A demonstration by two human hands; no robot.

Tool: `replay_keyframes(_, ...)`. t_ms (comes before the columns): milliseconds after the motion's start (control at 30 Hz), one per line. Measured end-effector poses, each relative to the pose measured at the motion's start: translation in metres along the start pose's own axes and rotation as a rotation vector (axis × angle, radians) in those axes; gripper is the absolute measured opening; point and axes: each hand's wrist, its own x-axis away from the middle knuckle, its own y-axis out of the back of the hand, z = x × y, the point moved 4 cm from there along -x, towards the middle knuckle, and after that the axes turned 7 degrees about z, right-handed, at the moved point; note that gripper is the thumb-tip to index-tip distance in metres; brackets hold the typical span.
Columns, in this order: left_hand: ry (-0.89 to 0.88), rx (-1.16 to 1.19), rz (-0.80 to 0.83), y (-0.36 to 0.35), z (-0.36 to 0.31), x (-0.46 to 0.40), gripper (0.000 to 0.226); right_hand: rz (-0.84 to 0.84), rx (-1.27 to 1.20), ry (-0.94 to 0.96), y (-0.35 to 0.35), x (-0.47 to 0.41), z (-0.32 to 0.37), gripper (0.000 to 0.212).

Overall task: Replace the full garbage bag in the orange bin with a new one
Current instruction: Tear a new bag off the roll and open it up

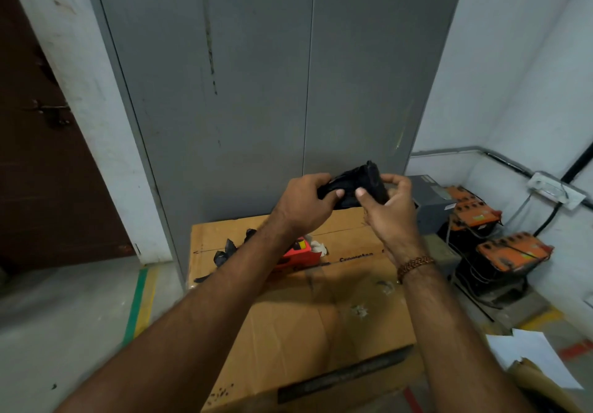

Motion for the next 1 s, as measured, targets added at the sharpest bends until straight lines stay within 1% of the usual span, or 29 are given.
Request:
replay_keyframes(67, -0.002, -0.008, -0.002, 0.003, 0.001, 0.001, 0.017, -0.053, -0.063, -0.033, 0.002, -0.003, -0.002, 0.029)
replay_keyframes(133, 0.007, -0.009, 0.004, 0.004, 0.003, 0.003, 0.018, -0.049, -0.120, -0.059, 0.004, -0.004, -0.004, 0.028)
replay_keyframes(200, 0.027, 0.007, 0.013, 0.005, 0.007, 0.004, 0.019, -0.071, -0.096, -0.044, 0.008, -0.002, -0.003, 0.027)
replay_keyframes(267, 0.038, 0.006, 0.018, 0.006, 0.011, 0.006, 0.017, -0.146, -0.051, -0.042, 0.013, -0.003, -0.006, 0.029)
replay_keyframes(367, 0.041, -0.001, 0.023, 0.006, 0.016, 0.008, 0.016, -0.245, 0.021, -0.065, 0.022, -0.005, -0.006, 0.038)
replay_keyframes(433, 0.044, 0.001, 0.032, 0.005, 0.016, 0.009, 0.016, -0.206, 0.039, -0.086, 0.023, -0.006, -0.006, 0.048)
replay_keyframes(500, 0.044, 0.005, 0.028, 0.005, 0.015, 0.009, 0.017, -0.135, -0.011, -0.095, 0.017, -0.004, -0.005, 0.051)
replay_keyframes(567, 0.040, 0.004, 0.022, 0.006, 0.015, 0.009, 0.018, -0.129, 0.012, -0.070, 0.016, -0.003, -0.004, 0.054)
replay_keyframes(633, 0.040, 0.000, 0.018, 0.008, 0.017, 0.008, 0.018, -0.155, 0.016, -0.042, 0.017, -0.003, -0.003, 0.043)
replay_keyframes(700, 0.040, -0.010, 0.011, 0.011, 0.018, 0.008, 0.017, -0.155, -0.064, -0.060, 0.020, -0.003, -0.001, 0.028)
replay_keyframes(733, 0.038, -0.020, 0.006, 0.012, 0.019, 0.009, 0.016, -0.150, -0.108, -0.071, 0.022, -0.003, -0.002, 0.025)
replay_keyframes(833, 0.034, -0.075, -0.005, 0.017, 0.024, 0.011, 0.015, -0.162, -0.167, -0.036, 0.028, -0.003, -0.002, 0.026)
replay_keyframes(933, 0.046, -0.124, -0.025, 0.022, 0.032, 0.012, 0.014, -0.197, -0.136, 0.024, 0.032, -0.002, 0.003, 0.025)
replay_keyframes(1000, 0.053, -0.138, -0.037, 0.026, 0.035, 0.014, 0.015, -0.238, -0.094, 0.011, 0.034, -0.002, 0.005, 0.026)
